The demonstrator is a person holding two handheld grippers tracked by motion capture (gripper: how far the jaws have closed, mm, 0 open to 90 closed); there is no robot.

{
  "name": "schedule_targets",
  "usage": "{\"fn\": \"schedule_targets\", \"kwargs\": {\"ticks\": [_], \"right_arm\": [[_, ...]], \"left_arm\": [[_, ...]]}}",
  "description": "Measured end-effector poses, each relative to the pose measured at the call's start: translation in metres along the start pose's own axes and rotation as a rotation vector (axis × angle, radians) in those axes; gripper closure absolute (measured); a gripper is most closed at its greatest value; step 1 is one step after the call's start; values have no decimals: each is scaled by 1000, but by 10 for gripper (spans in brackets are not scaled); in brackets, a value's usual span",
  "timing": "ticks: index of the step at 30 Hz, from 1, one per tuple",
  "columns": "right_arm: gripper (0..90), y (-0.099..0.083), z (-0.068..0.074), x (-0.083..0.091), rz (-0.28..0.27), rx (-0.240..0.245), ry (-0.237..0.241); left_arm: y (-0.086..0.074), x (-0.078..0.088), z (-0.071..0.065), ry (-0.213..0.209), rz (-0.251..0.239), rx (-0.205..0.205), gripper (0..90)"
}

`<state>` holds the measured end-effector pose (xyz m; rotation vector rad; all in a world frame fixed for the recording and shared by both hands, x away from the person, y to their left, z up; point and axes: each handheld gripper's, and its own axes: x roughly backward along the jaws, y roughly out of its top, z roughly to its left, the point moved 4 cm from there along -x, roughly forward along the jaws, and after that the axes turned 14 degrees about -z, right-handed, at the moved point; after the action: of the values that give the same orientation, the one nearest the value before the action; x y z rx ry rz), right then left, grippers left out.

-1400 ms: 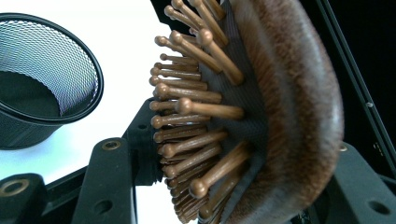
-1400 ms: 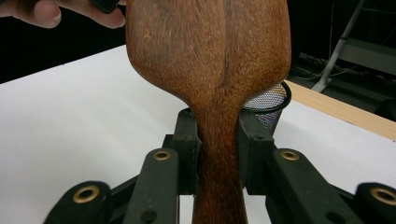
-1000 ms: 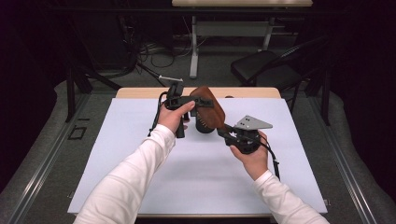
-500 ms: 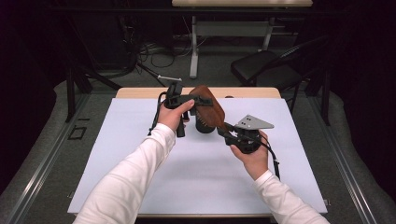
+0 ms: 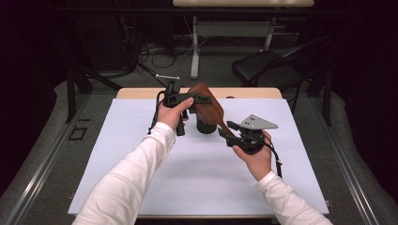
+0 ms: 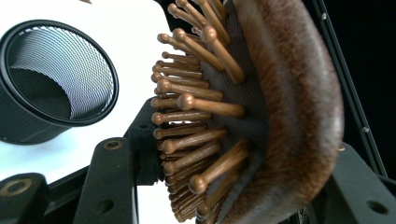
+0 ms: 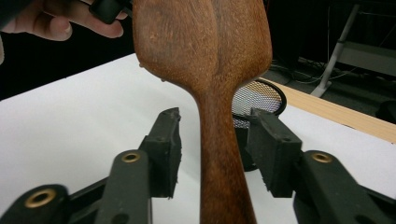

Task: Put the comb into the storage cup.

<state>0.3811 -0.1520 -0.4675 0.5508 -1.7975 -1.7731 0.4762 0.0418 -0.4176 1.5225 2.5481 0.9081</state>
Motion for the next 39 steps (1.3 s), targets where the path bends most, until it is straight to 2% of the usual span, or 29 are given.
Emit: {"fn": "schedule_targets", "kwargs": {"ticks": [10, 14, 17, 21, 23, 26, 30, 33, 39], "right_arm": [[403, 5, -1, 5, -10, -5, -5], [388, 7, -4, 7, -7, -13, -14], [388, 8, -5, 7, -2, -22, -1], [382, 8, -7, 6, 26, -41, 14], [372, 8, -8, 6, 29, -19, 10], [367, 8, -9, 5, 35, -24, 23], [357, 9, -10, 5, 54, -20, 19], [312, 10, -10, 5, 57, -47, 16], [220, 12, -11, 5, 47, -32, -10]], "left_arm": [[10, 3, -3, 11, -35, -7, 469], [14, 4, -3, 20, -43, -7, 469], [17, 5, -4, 27, -57, -14, 469], [21, 6, -3, 25, -71, 1, 469], [23, 6, -3, 34, -73, 3, 469], [25, 6, -2, 45, -77, -11, 469], [29, 7, -2, 50, -90, -8, 469], [32, 7, -2, 57, -98, -18, 469], [36, 7, -2, 69, -113, -28, 469]]}}
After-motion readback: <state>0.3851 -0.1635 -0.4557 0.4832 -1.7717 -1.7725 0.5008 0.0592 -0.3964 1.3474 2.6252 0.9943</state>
